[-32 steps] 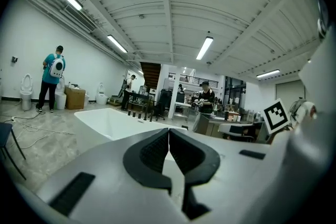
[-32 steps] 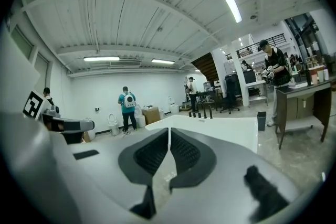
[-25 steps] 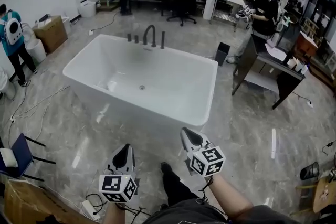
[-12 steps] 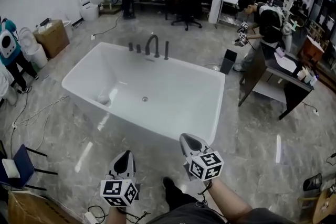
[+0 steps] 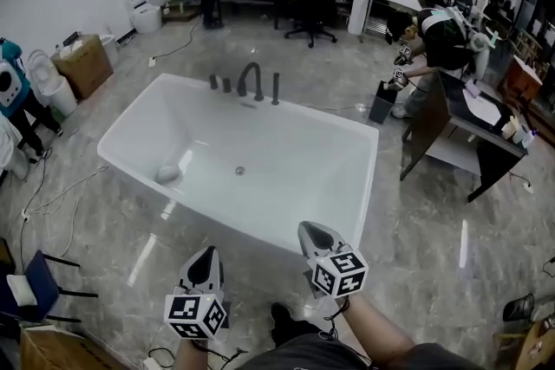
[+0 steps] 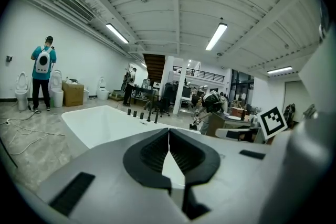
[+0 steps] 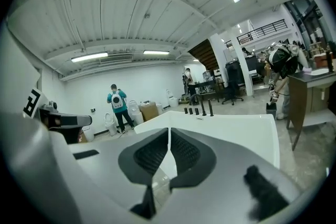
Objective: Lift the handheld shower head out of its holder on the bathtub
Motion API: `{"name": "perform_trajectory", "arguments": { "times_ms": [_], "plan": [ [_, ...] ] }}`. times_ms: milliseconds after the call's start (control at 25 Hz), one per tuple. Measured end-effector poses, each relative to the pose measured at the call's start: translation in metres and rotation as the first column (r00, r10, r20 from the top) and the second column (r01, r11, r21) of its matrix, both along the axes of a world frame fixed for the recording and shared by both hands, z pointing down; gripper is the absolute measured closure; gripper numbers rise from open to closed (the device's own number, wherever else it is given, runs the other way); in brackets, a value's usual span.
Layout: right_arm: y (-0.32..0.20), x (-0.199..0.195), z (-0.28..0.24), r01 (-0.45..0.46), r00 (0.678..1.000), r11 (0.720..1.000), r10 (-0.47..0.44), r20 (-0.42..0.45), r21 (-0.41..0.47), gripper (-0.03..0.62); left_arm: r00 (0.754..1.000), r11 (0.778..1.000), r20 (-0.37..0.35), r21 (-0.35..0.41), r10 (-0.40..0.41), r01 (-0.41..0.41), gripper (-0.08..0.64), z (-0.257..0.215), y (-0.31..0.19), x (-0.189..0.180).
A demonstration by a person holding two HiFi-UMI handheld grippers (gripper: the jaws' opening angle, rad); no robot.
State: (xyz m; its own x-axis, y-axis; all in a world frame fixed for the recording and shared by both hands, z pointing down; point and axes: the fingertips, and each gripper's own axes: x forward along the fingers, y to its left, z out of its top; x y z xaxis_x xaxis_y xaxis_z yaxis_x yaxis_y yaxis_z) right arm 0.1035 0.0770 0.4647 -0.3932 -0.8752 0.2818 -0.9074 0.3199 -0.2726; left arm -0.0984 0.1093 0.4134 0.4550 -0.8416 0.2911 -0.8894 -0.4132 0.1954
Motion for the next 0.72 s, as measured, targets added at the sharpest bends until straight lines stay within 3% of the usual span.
{"name": "perform_trajectory", "arguments": {
  "times_ms": [720],
  "plan": [
    [-0.094,0.014,0.006,0.017,1.0,1.0,-0.017,0.023,-0.021,0.563,0.999,0.999,0.009,-0.005,-0.035,0.035,0.545,-0.006,-0.091,0.011]
  ]
}}
